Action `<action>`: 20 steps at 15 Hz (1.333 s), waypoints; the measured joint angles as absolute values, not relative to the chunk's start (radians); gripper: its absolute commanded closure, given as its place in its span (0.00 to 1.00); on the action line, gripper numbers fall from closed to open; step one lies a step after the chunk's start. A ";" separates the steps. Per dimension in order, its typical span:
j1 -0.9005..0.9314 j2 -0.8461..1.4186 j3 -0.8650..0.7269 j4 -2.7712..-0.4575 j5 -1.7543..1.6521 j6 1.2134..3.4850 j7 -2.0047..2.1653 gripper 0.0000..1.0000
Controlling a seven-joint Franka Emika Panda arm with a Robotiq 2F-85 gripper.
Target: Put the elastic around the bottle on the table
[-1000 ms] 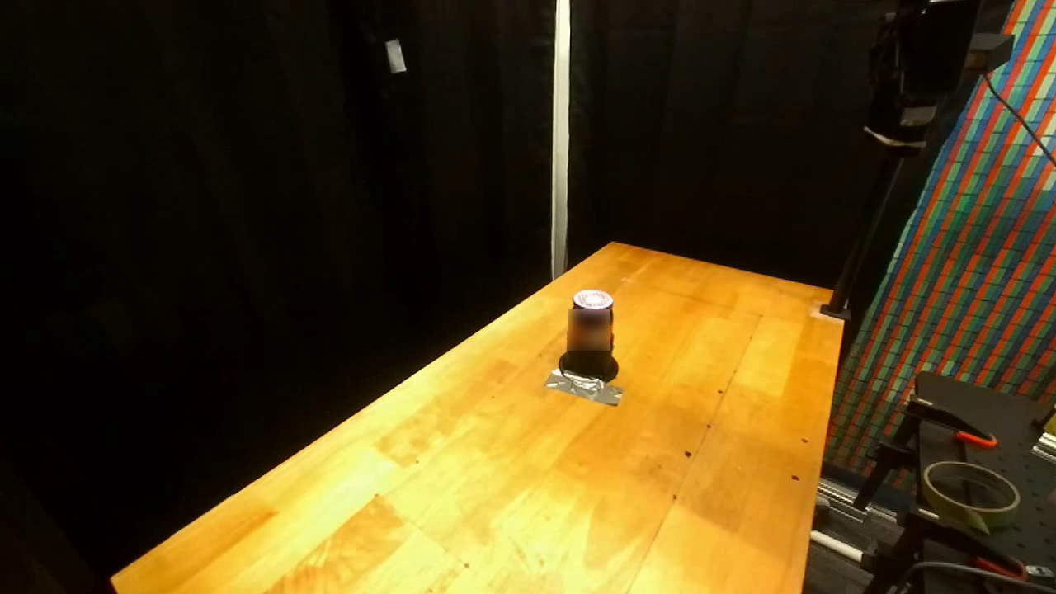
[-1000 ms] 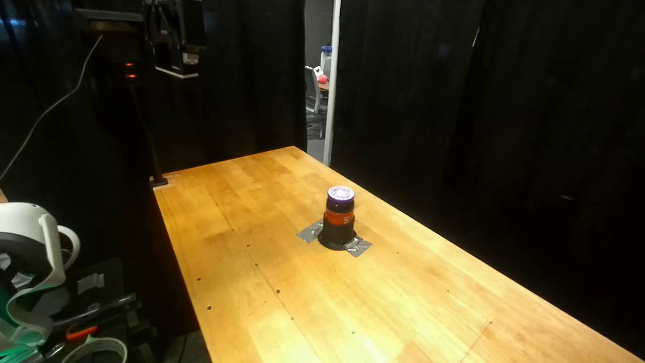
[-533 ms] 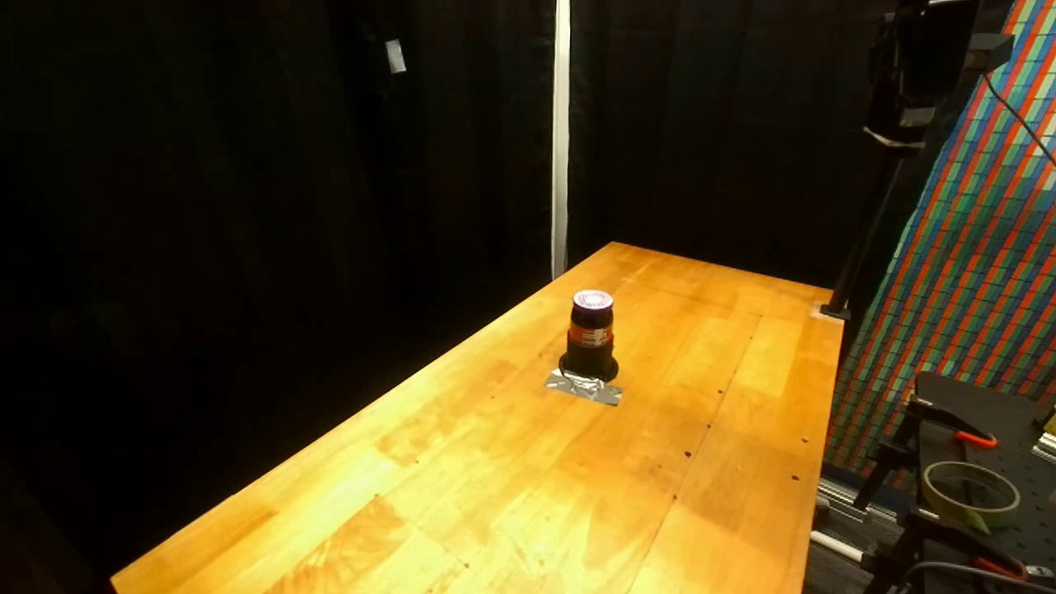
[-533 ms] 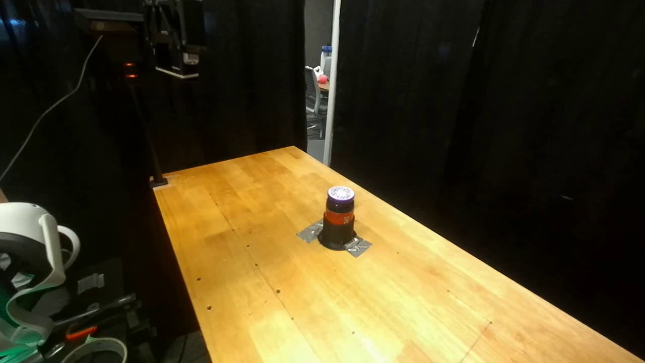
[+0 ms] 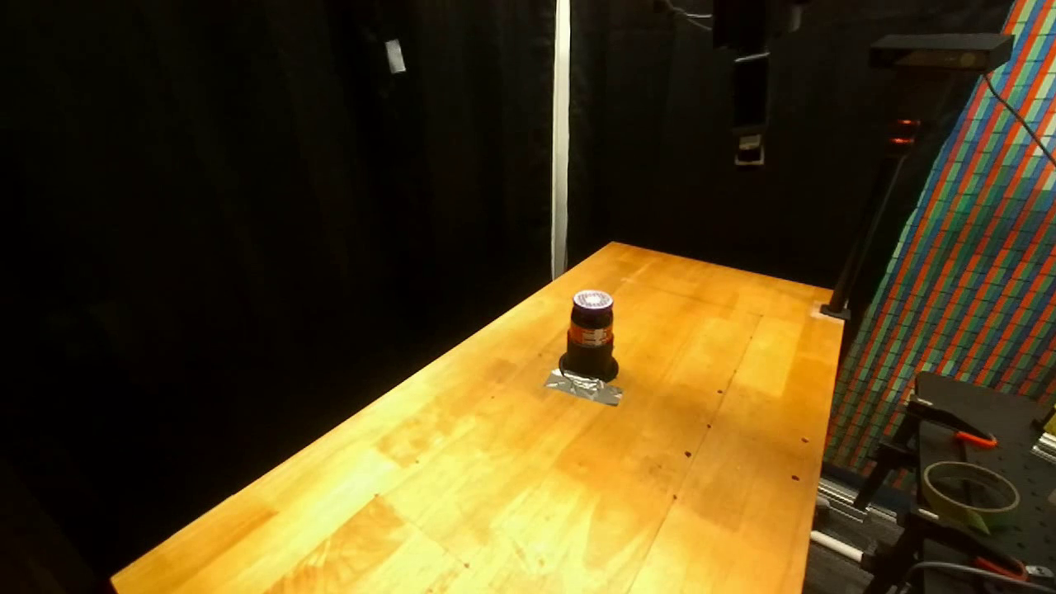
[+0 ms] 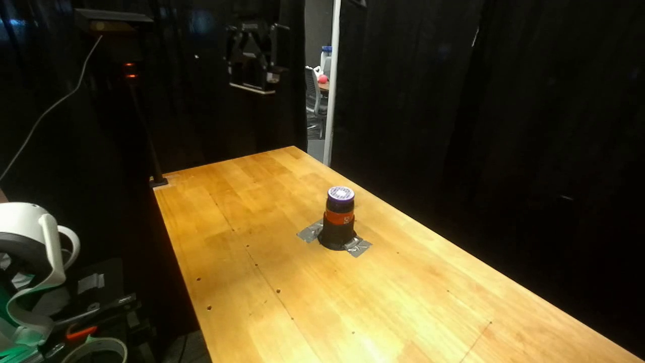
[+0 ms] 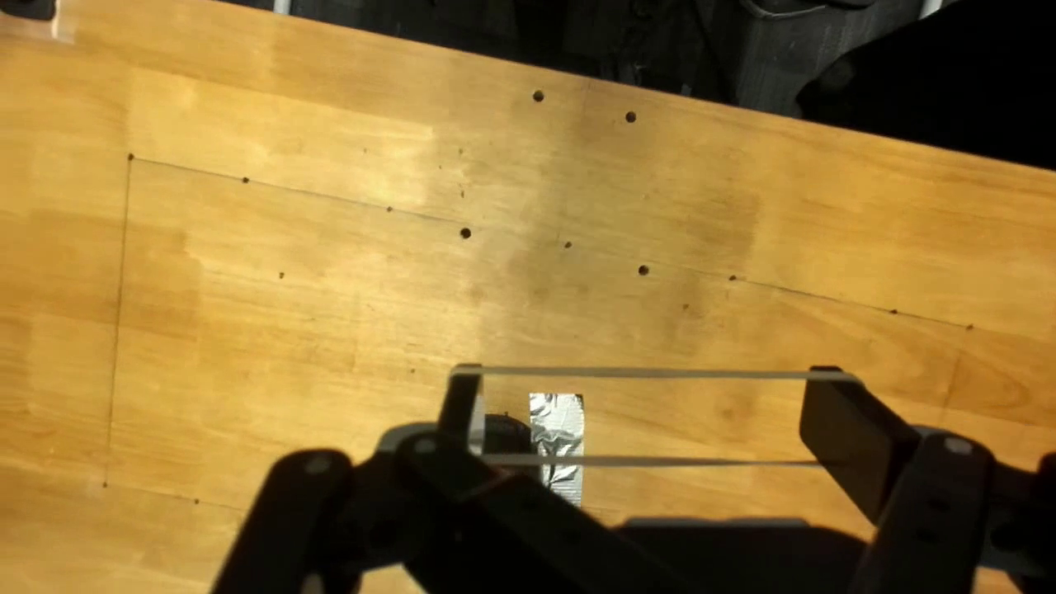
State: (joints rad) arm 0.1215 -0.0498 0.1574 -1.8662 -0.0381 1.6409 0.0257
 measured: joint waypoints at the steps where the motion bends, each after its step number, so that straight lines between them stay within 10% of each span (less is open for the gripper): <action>1: 0.119 0.009 0.152 -1.816 -0.054 1.641 0.025 0.00; 20: 0.192 0.871 0.027 -0.974 -0.178 1.657 0.052 0.00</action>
